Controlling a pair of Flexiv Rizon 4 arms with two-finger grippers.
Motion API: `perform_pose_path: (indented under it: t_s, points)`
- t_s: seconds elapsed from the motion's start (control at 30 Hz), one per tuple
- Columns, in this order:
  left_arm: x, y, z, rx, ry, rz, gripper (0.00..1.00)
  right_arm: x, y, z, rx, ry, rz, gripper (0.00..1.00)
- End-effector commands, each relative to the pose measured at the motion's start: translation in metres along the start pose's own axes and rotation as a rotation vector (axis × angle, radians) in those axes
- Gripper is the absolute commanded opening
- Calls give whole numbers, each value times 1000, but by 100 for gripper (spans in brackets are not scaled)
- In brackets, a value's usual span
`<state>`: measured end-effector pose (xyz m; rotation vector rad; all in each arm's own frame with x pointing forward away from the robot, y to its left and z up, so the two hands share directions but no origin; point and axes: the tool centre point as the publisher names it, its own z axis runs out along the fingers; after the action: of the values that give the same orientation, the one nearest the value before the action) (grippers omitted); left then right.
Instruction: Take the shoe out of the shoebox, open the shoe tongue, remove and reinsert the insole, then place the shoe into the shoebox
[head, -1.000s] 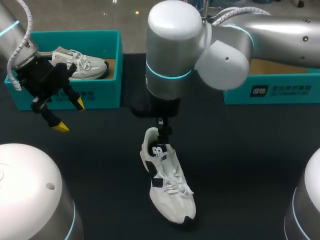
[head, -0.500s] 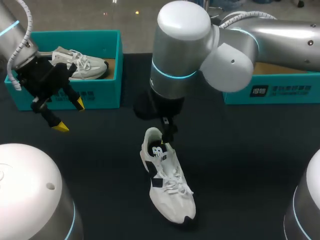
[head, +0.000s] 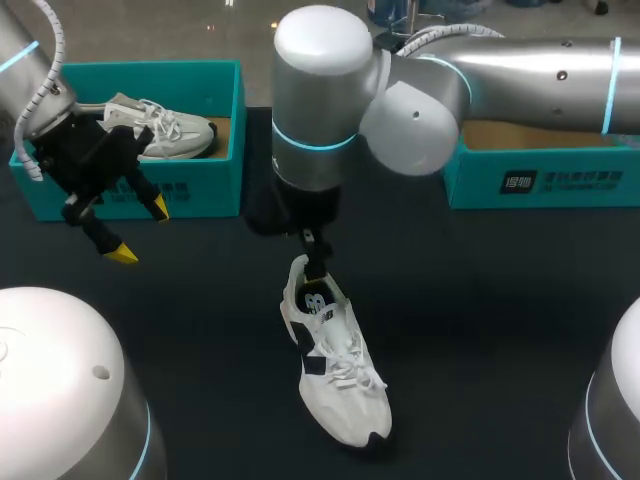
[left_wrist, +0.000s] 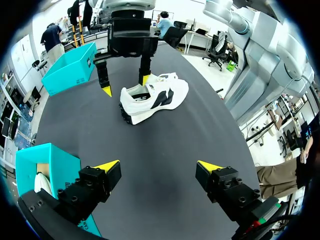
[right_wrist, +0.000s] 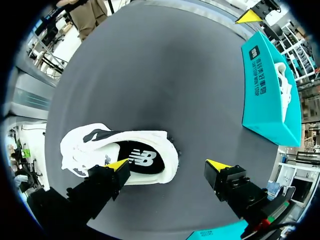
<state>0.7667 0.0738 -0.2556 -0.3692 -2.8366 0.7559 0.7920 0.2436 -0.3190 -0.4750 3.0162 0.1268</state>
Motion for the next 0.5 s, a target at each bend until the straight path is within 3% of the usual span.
perform_pose_path:
  t_s: [0.03,0.5]
  points:
    - [1,0,0,-3,0,0,100,-6,10,13,34,10,2,100]
    - [1,0,0,-3,0,0,100,-6,-5,35,69,24,22,100]
